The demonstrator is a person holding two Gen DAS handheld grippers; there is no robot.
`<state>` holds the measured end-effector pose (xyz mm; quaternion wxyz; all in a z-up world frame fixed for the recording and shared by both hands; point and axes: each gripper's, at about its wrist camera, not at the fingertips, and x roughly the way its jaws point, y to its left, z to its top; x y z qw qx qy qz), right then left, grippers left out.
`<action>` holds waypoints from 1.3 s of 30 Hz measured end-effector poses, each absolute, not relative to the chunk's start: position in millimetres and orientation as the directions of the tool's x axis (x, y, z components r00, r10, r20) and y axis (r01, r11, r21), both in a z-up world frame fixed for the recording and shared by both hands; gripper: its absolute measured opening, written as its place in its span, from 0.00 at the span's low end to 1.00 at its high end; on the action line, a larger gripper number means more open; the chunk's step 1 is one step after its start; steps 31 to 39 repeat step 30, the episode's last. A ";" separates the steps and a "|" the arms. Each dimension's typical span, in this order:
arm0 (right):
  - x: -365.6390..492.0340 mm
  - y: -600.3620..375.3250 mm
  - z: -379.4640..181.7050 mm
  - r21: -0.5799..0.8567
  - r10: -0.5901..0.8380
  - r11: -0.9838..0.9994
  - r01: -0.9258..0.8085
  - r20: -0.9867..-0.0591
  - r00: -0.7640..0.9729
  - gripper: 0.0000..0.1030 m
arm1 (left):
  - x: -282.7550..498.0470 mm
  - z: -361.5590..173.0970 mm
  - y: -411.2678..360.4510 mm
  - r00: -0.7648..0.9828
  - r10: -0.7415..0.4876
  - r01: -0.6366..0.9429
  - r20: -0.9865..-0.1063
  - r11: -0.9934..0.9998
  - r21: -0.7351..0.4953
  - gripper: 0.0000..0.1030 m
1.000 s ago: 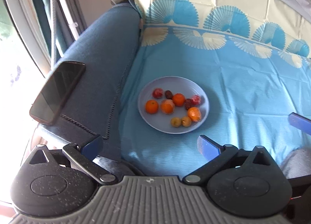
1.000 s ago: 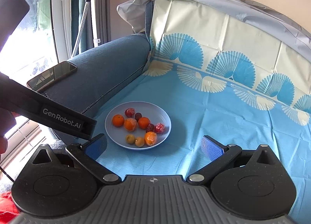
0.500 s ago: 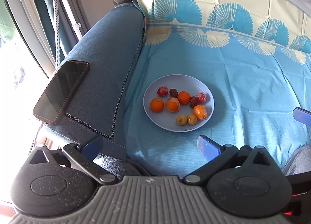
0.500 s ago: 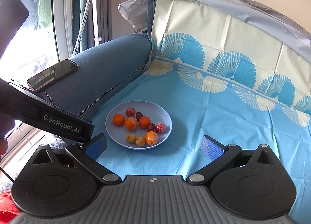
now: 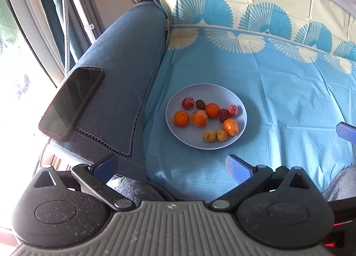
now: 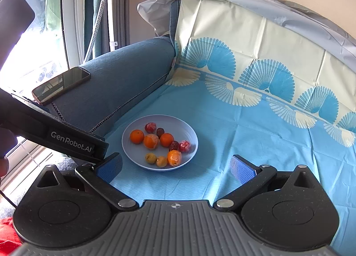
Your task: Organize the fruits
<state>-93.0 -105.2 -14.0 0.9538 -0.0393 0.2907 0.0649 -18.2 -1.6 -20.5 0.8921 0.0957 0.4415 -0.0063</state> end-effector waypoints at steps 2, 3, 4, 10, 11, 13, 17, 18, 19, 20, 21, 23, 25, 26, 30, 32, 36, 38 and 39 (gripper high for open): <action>-93.0 -105.2 -14.0 -0.038 0.101 0.988 -0.147 -0.560 0.822 0.99 | -18.0 -20.6 -1.4 0.610 0.073 0.097 -0.789 0.981 0.166 1.00; -93.1 -105.4 -14.0 -0.038 0.101 0.988 -0.147 -0.560 0.822 0.99 | -18.0 -20.5 -1.3 0.609 0.073 0.096 -0.789 0.982 0.165 1.00; -93.1 -105.4 -13.9 -0.038 0.101 0.988 -0.147 -0.560 0.823 0.99 | -17.8 -20.4 -1.2 0.609 0.073 0.095 -0.790 0.982 0.164 1.00; -93.0 -105.2 -13.7 -0.037 0.101 0.988 -0.147 -0.560 0.822 0.99 | -17.0 -20.7 -1.7 0.607 0.073 0.095 -0.791 0.982 0.164 1.00; -93.0 -105.1 -13.7 -0.037 0.101 0.988 -0.147 -0.561 0.822 0.99 | -17.0 -21.0 -2.0 0.606 0.074 0.095 -0.792 0.982 0.164 1.00; -93.1 -105.2 -13.8 -0.037 0.101 0.988 -0.147 -0.561 0.822 0.99 | -16.9 -21.3 -1.9 0.605 0.074 0.095 -0.793 0.982 0.164 1.00; -93.0 -105.1 -14.0 -0.038 0.101 0.988 -0.148 -0.562 0.821 0.99 | -17.0 -21.8 -1.4 0.604 0.075 0.094 -0.793 0.982 0.164 1.00; -93.0 -104.9 -14.0 -0.038 0.101 0.988 -0.147 -0.562 0.821 0.99 | -16.9 -21.8 -1.3 0.604 0.076 0.093 -0.793 0.982 0.164 1.00; -93.1 -104.9 -14.0 -0.038 0.101 0.988 -0.147 -0.562 0.821 0.99 | -17.2 -22.3 -1.3 0.604 0.077 0.092 -0.794 0.982 0.165 1.00; -93.1 -104.9 -14.0 -0.038 0.100 0.989 -0.146 -0.562 0.821 0.99 | -17.2 -23.1 -0.9 0.603 0.077 0.091 -0.794 0.982 0.164 1.00; -93.1 -105.1 -14.0 -0.038 0.101 0.988 -0.147 -0.562 0.821 0.99 | -17.3 -23.6 -0.7 0.601 0.077 0.091 -0.795 0.982 0.163 1.00; -93.2 -105.3 -14.0 -0.037 0.101 0.988 -0.147 -0.562 0.821 0.99 | -16.9 -24.5 0.1 0.599 0.075 0.090 -0.797 0.983 0.161 1.00; -93.1 -106.1 -14.8 -0.038 0.102 0.988 -0.148 -0.563 0.820 0.99 | -17.0 -25.1 1.0 0.596 0.070 0.091 -0.800 0.984 0.154 1.00; -93.3 -106.6 -15.3 -0.038 0.102 0.988 -0.150 -0.564 0.820 0.99 | -17.2 -25.2 1.7 0.596 0.063 0.092 -0.801 0.985 0.146 1.00; -93.5 -107.1 -16.0 -0.038 0.102 0.988 -0.149 -0.563 0.820 0.99 | -19.7 -24.2 0.9 0.605 0.059 0.095 -0.794 0.985 0.145 1.00; -93.5 -107.1 -16.0 -0.038 0.102 0.988 -0.149 -0.563 0.820 0.99 | -19.7 -24.2 0.9 0.605 0.059 0.095 -0.794 0.985 0.145 1.00; -93.5 -107.1 -16.0 -0.038 0.102 0.988 -0.149 -0.563 0.820 0.99 | -19.7 -24.2 0.9 0.605 0.059 0.095 -0.794 0.985 0.145 1.00; -93.5 -107.1 -16.0 -0.038 0.102 0.988 -0.149 -0.563 0.820 0.99 | -19.7 -24.2 0.9 0.605 0.059 0.095 -0.794 0.985 0.145 1.00; -93.5 -107.1 -16.0 -0.038 0.102 0.988 -0.149 -0.563 0.820 0.99 | -19.7 -24.2 0.9 0.605 0.059 0.095 -0.794 0.985 0.145 1.00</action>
